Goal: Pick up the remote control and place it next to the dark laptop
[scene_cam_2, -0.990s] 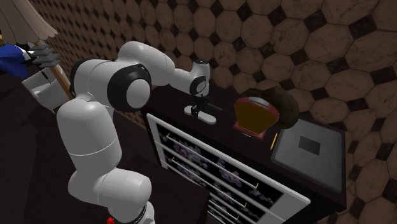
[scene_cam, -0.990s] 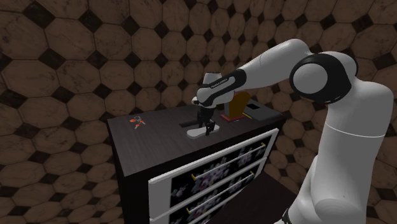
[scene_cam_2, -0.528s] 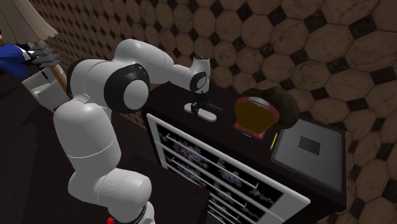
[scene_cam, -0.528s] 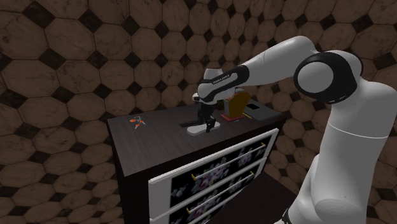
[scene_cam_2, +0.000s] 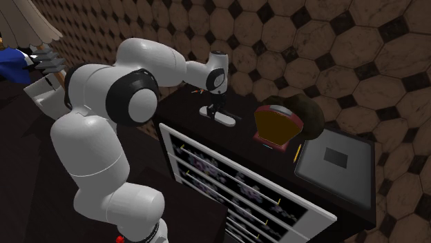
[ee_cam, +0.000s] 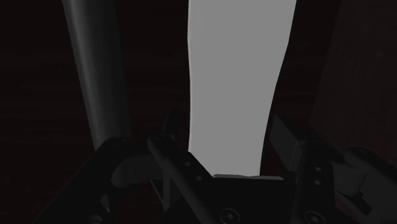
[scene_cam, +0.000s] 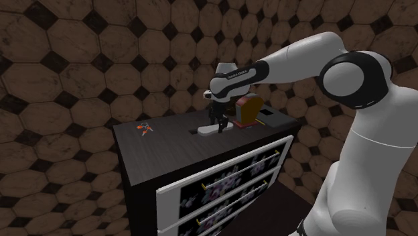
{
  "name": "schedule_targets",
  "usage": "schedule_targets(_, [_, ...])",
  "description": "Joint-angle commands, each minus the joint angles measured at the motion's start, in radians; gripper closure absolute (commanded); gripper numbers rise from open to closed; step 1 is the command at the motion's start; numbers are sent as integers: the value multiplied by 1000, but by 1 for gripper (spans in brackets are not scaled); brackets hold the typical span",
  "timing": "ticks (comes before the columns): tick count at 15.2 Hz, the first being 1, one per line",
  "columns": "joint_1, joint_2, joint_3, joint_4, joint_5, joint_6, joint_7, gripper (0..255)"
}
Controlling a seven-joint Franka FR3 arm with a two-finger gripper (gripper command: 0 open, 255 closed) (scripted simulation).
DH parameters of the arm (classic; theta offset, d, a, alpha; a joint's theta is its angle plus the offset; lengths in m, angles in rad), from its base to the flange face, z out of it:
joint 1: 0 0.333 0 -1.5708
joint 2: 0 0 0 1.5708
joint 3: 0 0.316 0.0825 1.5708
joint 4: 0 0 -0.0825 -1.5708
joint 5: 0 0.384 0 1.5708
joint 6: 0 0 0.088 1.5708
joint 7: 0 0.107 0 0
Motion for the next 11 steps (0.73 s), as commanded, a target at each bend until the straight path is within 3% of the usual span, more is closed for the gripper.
schedule_targets(1, [0,-12,-1,15,-6,-26,3,255])
schedule_targets(5, [2,-28,-2,39,-13,-64,9,255])
schedule_targets(11, [-67,-83,-64,-27,-34,-52,-114,255])
